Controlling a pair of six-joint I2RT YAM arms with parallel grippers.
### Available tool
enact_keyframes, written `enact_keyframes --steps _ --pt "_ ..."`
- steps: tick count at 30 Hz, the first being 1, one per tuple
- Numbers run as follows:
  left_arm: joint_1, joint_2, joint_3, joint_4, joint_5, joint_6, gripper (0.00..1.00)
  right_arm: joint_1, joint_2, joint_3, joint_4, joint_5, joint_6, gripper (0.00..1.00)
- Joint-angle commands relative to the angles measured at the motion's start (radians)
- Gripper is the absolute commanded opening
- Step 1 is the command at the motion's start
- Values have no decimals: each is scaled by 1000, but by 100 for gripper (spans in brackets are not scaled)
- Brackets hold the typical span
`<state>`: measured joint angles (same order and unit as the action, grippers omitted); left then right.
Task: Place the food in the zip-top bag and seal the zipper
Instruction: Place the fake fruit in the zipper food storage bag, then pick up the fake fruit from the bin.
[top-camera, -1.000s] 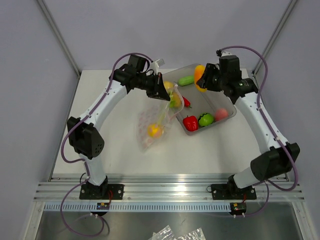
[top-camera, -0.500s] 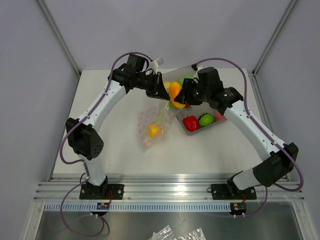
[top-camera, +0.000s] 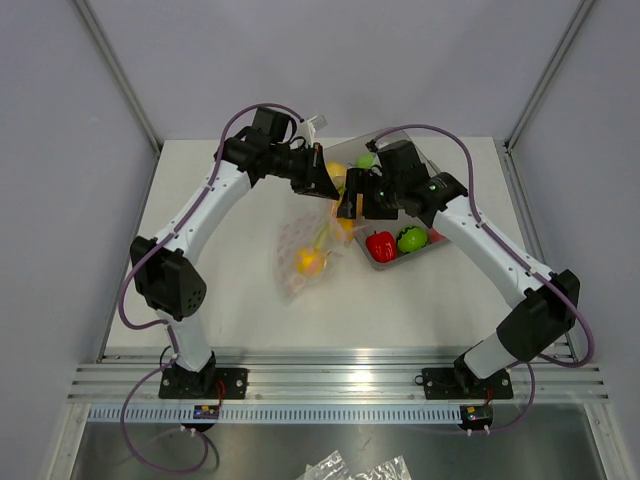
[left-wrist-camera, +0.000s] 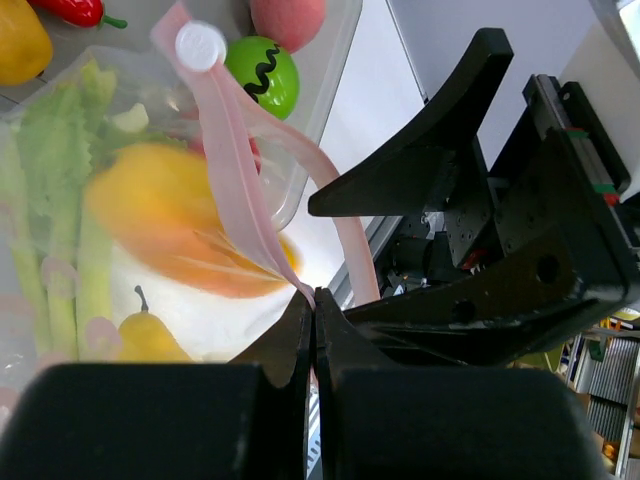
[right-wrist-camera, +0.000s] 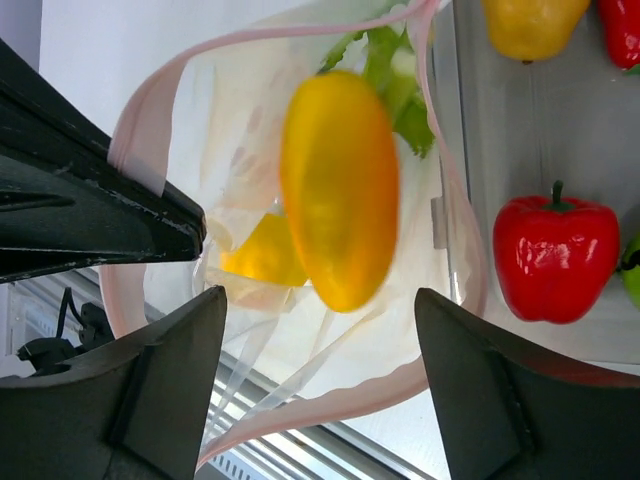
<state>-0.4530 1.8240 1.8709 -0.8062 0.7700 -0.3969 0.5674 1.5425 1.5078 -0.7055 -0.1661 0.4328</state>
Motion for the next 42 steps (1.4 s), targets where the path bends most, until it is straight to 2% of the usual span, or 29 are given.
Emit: enact_keyframes --steps 1,6,11,16,20,25,29,37,42 --pt "5 -57 10 48 18 -3 0 12 -28 68 -28 33 -28 83" --pt "5 -58 -2 56 22 -5 0 9 -77 77 -43 112 -32 83" --pt "7 -71 -29 62 18 -2 0 -6 -153 54 -83 325 -20 77" --pt "14 -83 -55 65 14 3 0 -156 -213 -78 -75 306 -6 75" --pt "22 -95 -70 65 15 7 0 -244 -122 -136 -110 321 -57 80" --pt "23 -97 -76 76 20 1 0 -250 57 -115 -101 321 -59 92" --pt "23 -89 -69 76 28 -2 0 -256 151 -100 -91 347 -55 96" --pt "23 -84 -50 53 23 17 0 -291 281 -135 -37 287 -62 97" --pt "23 -81 -47 52 25 16 0 -297 277 -152 -28 283 -54 88"
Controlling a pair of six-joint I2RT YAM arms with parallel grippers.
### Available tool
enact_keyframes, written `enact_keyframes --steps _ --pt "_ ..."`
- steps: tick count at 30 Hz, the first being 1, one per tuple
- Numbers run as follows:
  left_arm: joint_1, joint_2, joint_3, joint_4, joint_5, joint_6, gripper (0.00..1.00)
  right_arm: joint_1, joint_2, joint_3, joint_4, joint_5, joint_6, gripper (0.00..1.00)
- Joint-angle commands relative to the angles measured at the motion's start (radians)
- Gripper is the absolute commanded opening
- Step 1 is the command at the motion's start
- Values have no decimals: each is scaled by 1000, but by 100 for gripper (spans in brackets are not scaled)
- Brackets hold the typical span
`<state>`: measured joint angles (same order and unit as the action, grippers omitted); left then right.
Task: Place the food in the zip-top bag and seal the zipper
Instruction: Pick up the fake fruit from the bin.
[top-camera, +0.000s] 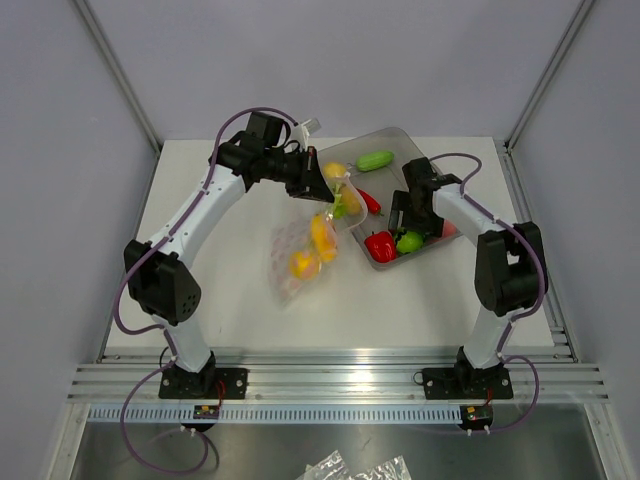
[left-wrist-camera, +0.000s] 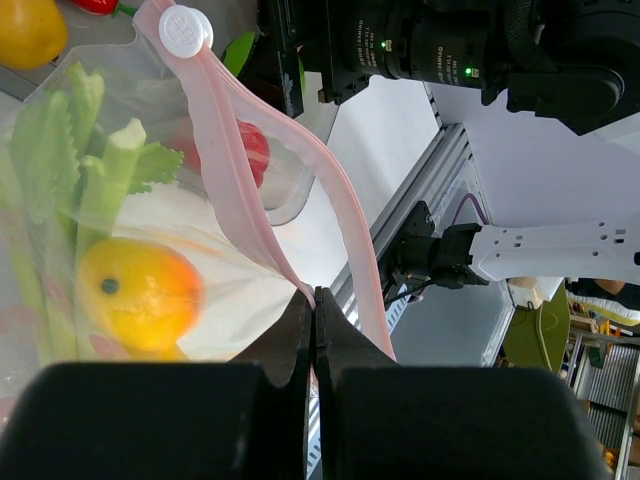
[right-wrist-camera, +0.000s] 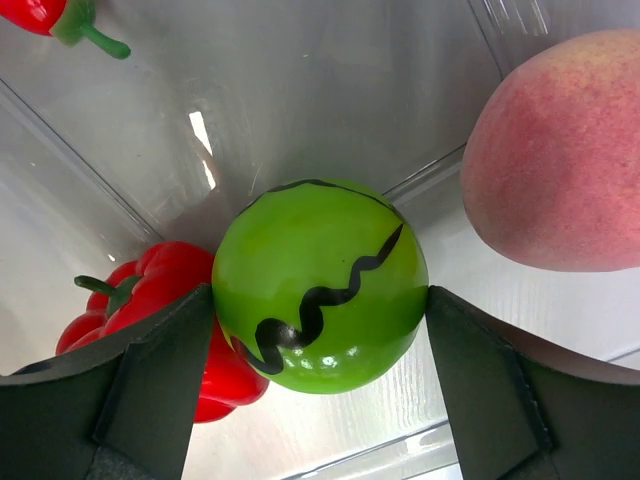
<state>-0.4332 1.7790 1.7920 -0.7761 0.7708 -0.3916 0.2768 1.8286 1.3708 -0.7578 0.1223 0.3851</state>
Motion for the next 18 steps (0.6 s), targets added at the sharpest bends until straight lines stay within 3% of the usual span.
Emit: enact_keyframes --steps 1,3,6,8,13,18 --pt "4 -33 32 23 25 10 0 -7 -20 -18 25 -4 -6 88" --pt "4 -33 32 27 28 8 0 -8 -32 -21 22 -7 -11 88" --pt "4 -30 33 29 30 5 0 -10 -51 -21 14 6 -9 68" --pt "4 -30 32 29 31 8 0 -10 -95 -21 12 42 3 47" --pt "4 -30 30 26 28 5 0 -17 -227 49 -60 128 1 46" --pt "4 -30 29 28 30 3 0 -14 -322 172 -109 70 1 46"
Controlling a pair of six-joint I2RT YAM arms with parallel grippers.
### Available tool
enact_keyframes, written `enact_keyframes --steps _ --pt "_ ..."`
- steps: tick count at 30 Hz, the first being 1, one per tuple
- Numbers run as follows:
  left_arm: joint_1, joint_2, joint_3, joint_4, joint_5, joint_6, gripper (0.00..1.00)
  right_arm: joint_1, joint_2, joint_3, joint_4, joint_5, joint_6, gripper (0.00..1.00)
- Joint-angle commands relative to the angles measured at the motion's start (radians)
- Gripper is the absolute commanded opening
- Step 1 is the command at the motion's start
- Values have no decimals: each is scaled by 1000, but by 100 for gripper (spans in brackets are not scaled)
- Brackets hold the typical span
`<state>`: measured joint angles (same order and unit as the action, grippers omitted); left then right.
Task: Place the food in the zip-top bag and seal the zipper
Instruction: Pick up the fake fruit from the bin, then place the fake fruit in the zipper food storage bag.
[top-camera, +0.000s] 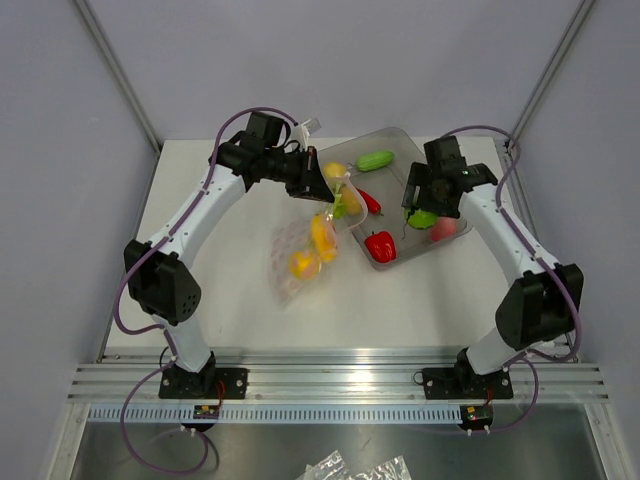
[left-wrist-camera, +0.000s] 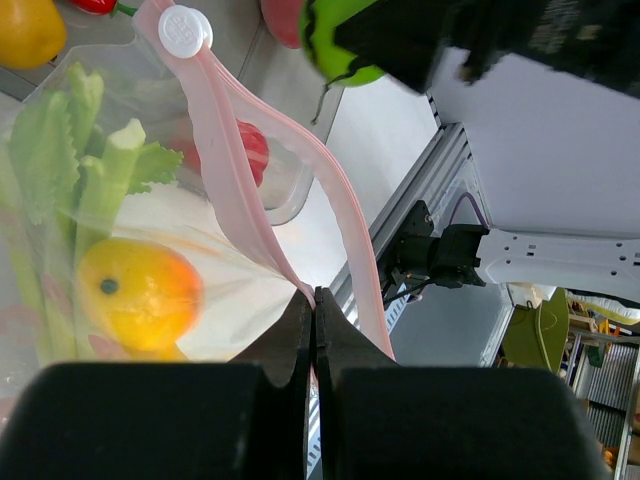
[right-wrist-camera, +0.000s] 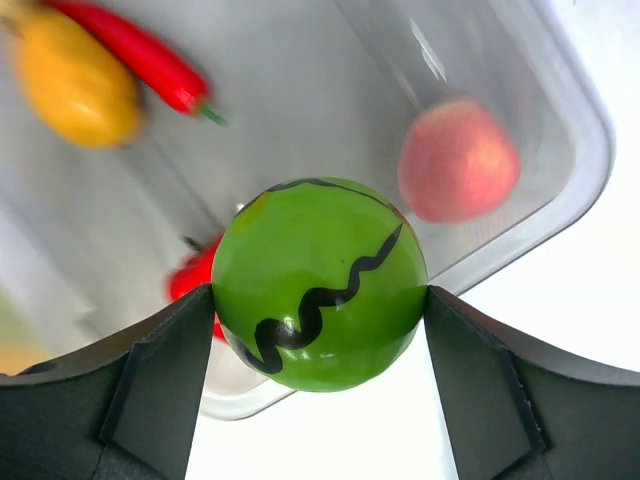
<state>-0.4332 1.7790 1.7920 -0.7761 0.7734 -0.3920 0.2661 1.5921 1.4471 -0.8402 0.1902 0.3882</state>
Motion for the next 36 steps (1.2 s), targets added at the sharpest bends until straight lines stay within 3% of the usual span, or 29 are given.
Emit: enact_keyframes --steps 1,5,11,19,21,22,23,26,36 --pt "4 -32 30 29 24 4 0 -2 -116 111 -25 -47 -2 46" --pt "4 -33 32 29 21 4 0 72 -164 203 -17 -94 -5 47" --pt "4 -39 32 26 15 5 0 226 -107 381 -47 -86 -14 50" --pt "4 -49 43 21 10 -2 0 325 -4 334 18 -187 5 52" --pt "2 -47 43 23 16 -7 0 341 26 331 21 -219 0 57" --pt "4 -47 40 24 17 -8 0 360 32 335 13 -212 -3 65" --pt "4 -47 40 26 20 -11 0 364 43 344 -2 -203 -5 84" --pt "4 -49 37 29 18 -15 0 367 26 345 -11 -152 -12 98" --pt "4 -53 27 40 18 -19 0 354 -43 338 -48 61 -28 99"
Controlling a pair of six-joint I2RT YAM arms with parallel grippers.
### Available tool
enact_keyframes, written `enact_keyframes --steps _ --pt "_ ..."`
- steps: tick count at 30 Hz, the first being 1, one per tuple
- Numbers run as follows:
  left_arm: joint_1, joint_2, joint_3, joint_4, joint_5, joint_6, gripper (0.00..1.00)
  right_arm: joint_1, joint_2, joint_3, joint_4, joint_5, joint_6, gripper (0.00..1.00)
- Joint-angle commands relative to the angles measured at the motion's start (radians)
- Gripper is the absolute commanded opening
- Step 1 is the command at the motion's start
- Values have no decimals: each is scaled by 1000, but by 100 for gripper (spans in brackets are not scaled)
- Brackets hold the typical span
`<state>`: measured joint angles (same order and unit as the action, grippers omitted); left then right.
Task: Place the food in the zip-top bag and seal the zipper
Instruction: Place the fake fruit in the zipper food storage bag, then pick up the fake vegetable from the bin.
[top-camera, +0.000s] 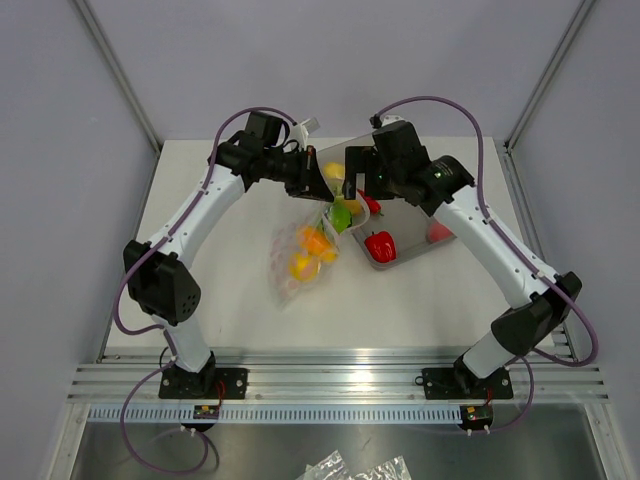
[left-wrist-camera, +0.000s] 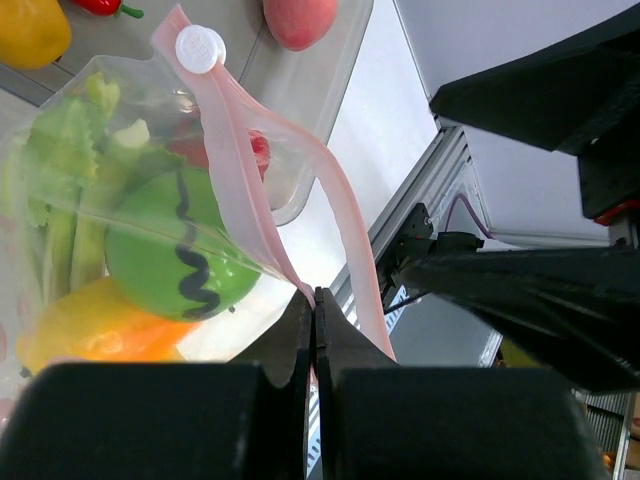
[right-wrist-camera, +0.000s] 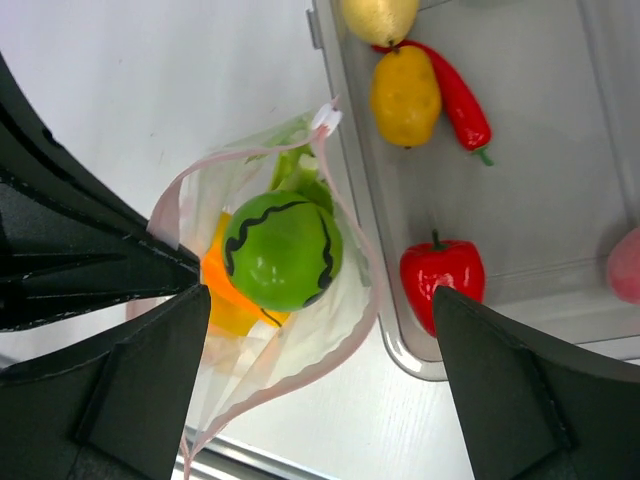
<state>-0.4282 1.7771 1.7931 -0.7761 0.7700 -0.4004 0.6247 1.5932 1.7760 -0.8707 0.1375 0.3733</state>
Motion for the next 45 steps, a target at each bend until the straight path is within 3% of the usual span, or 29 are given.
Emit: enact_keyframes --steps 1,6,14,23,28,31,33,35,36,39,45 --pt "-1 -54 26 40 22 -9 0 -19 -50 4 -22 123 -11 99" --pt "-1 -57 9 47 18 -14 0 -175 -142 -165 21 12 1 98" --pt "2 -61 -9 74 28 -29 0 -243 -121 -440 67 -160 -48 99" --pt "0 -61 -6 100 37 -48 0 -243 112 -446 179 -298 -73 100" --pt "2 -59 -4 97 35 -51 0 -243 197 -438 216 -296 -83 100" --pt "2 -59 -6 90 35 -49 0 -243 241 -434 222 -311 -77 95" --pt "2 -62 -5 90 32 -46 0 -243 254 -437 226 -312 -76 86" --pt "2 -64 -3 90 31 -49 0 -243 246 -443 220 -276 -73 75" --pt "2 -64 -3 89 32 -46 0 -244 235 -446 216 -251 -68 61" --pt "2 -65 -3 84 34 -41 0 -247 163 -457 199 -158 -56 47" --pt "2 -64 -8 86 38 -41 0 -263 -47 -400 102 0 -39 45"
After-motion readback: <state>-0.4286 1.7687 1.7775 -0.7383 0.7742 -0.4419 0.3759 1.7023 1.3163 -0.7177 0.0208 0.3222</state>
